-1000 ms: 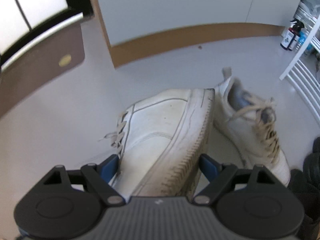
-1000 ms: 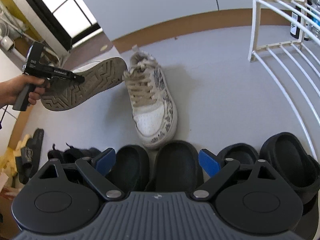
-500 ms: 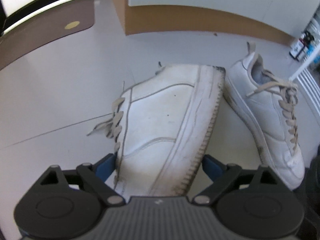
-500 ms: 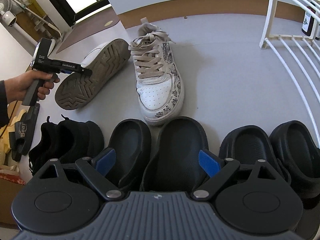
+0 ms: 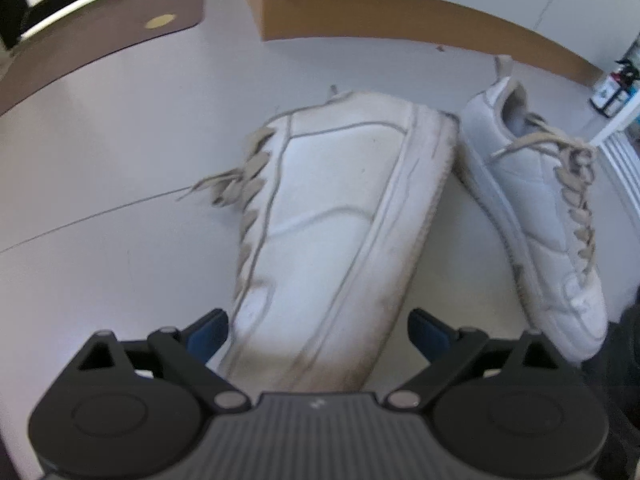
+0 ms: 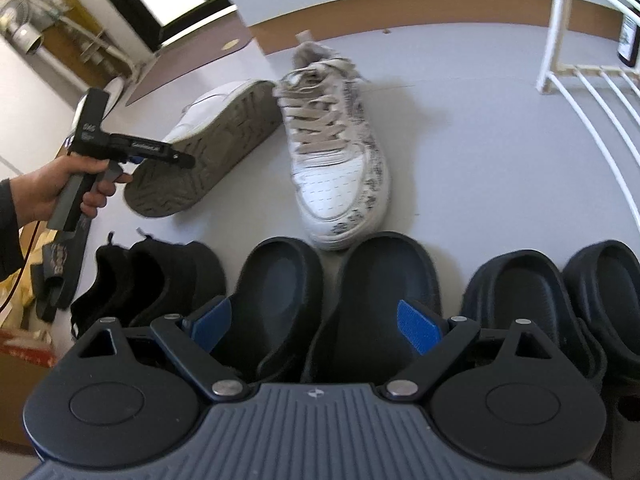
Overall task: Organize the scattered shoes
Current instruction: 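Set the plain white sneaker beside the patterned sneaker and open the left tool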
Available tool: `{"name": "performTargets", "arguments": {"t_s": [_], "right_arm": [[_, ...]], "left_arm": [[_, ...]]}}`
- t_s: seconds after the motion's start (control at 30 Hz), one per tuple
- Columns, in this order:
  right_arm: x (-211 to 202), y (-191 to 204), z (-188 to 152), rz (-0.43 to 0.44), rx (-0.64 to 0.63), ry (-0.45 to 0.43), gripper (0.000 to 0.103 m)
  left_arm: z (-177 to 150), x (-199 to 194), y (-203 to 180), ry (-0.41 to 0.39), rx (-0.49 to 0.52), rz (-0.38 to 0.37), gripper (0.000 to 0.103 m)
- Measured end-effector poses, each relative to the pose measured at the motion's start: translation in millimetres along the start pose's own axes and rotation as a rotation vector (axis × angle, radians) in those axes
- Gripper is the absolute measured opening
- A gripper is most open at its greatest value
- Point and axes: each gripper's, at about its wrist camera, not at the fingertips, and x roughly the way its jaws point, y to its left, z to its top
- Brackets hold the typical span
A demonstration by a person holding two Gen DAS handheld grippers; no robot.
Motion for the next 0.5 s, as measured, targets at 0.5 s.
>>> {"name": "performTargets", "arguments": {"t_s": [0.5], "right_arm": [[-32, 59, 10, -0.01, -0.028, -0.099, 0.094]], "left_arm": [[-35, -78, 19, -0.09, -0.149, 0.024, 0.099]]}}
